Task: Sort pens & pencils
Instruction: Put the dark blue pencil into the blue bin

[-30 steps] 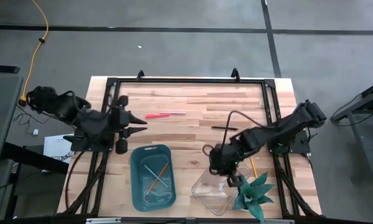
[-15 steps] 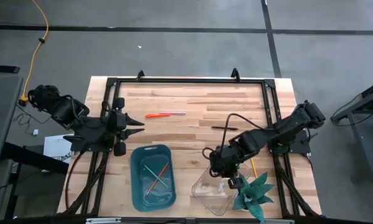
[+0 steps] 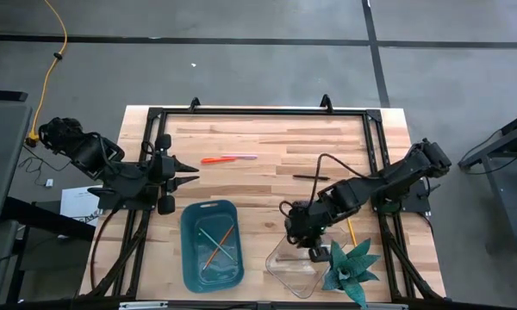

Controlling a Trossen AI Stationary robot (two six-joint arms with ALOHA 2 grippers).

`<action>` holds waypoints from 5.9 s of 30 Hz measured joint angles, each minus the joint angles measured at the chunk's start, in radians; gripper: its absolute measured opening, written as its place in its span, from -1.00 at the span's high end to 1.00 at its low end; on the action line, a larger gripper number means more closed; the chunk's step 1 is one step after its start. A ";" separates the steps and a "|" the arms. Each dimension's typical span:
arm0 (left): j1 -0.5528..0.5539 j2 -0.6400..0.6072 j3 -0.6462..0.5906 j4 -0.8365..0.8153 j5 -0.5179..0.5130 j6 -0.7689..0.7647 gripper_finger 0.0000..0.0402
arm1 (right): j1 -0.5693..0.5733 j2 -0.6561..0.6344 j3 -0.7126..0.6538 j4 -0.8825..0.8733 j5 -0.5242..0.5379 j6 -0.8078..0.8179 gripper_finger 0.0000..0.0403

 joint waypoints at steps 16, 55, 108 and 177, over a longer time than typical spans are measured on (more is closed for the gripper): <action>0.104 0.000 0.000 -0.033 -0.032 0.041 0.77 | -0.386 -0.175 0.115 0.101 0.127 -0.211 0.57; 0.945 -0.023 -0.820 0.863 1.045 0.237 0.79 | -0.768 -0.361 -0.603 0.157 -0.240 -0.081 0.57; 0.949 -0.020 -0.840 0.869 1.043 0.218 0.79 | -0.747 -0.139 -0.625 0.081 -0.074 -0.305 0.57; 0.362 -0.187 -0.732 0.990 0.669 0.040 0.79 | -0.167 -0.138 -0.021 0.057 -0.192 -0.080 0.57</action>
